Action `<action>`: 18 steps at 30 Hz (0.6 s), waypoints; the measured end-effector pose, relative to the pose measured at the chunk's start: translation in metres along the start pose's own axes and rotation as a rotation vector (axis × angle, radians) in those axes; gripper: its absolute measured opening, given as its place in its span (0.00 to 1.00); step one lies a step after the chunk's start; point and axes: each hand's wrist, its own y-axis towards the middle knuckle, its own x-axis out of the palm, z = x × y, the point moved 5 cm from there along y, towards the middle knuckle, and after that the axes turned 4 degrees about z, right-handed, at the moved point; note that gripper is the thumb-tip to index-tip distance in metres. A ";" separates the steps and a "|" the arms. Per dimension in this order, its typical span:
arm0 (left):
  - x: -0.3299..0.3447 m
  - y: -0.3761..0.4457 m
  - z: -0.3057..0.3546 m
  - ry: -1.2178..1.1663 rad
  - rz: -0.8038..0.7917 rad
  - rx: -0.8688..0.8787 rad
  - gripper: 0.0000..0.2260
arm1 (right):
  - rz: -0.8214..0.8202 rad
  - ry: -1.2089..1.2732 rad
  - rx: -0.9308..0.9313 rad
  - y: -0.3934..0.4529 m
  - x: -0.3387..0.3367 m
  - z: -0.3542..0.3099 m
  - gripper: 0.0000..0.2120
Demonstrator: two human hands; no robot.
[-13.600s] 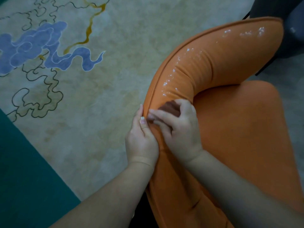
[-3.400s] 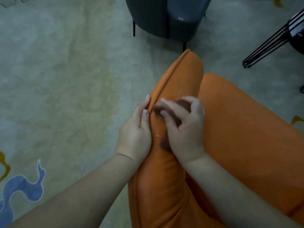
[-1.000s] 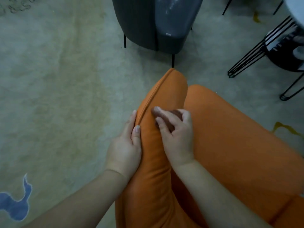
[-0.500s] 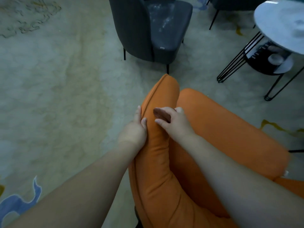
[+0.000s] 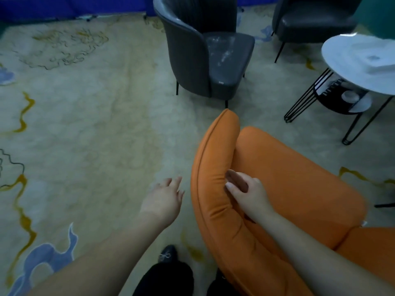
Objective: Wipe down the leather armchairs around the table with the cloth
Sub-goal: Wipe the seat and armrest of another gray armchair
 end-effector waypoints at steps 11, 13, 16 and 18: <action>-0.069 0.019 -0.117 0.134 0.017 0.118 0.22 | 0.196 0.059 -0.001 0.009 0.091 -0.117 0.18; -0.092 0.030 -0.145 0.151 0.052 0.144 0.22 | 0.191 0.103 0.002 0.016 0.115 -0.138 0.17; -0.122 0.045 -0.184 0.196 0.082 0.165 0.22 | 0.207 0.144 0.018 0.024 0.145 -0.165 0.16; -0.136 0.054 -0.205 0.229 0.087 0.172 0.22 | 0.229 0.170 0.040 0.027 0.159 -0.178 0.16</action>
